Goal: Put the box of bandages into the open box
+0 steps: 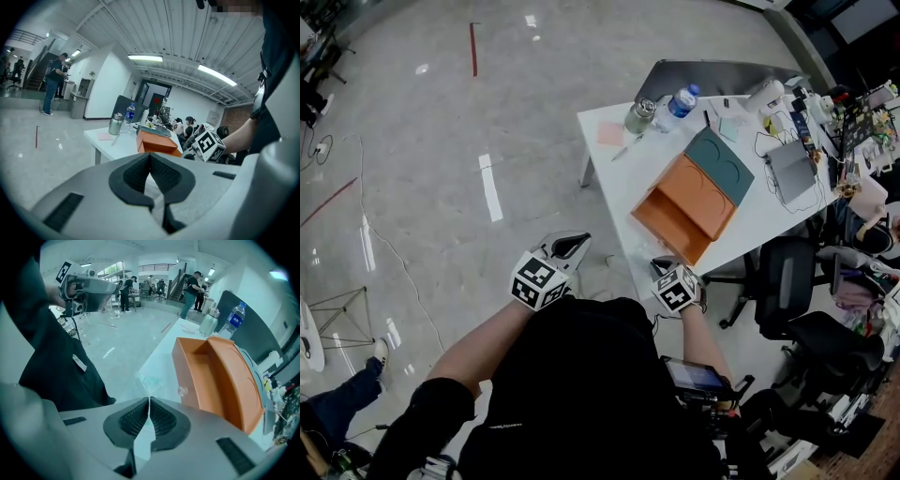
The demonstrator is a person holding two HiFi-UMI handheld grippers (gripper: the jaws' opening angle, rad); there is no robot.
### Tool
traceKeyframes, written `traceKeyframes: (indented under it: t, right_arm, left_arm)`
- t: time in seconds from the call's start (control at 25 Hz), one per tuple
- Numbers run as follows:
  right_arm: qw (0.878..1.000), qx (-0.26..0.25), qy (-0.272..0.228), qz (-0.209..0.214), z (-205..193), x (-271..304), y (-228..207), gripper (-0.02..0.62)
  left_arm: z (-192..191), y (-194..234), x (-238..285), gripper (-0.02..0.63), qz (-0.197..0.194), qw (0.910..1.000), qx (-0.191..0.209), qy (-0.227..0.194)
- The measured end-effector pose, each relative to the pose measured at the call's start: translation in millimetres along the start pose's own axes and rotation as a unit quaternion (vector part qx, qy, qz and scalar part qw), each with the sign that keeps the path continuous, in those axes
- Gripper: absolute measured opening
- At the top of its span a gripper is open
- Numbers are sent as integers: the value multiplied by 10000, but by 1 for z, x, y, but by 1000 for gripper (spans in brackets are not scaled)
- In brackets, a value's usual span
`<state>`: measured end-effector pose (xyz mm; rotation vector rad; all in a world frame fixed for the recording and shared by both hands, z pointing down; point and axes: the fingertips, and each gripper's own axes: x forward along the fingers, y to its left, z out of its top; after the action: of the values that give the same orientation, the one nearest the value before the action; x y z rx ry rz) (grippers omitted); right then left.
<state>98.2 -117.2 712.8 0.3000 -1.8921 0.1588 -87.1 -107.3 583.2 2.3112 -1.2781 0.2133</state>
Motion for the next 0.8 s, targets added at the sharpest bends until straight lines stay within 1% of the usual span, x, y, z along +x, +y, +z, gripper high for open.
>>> traceKeyframes:
  t: [0.2,0.56,0.8]
  right_arm:
    - [9998,26,-175,-64,2,-12,4,29]
    - [9976,-94,-641,-252,9,-46,4,28]
    - [9945,-230,-927,-438,10,-72,-2,28]
  left_arm:
    - [1,-5,7,8,-184,9998,80,40]
    - [7,-19,21,8,-564,9981,234,60]
    - [8,-30,25,8,-679,9973,287,42]
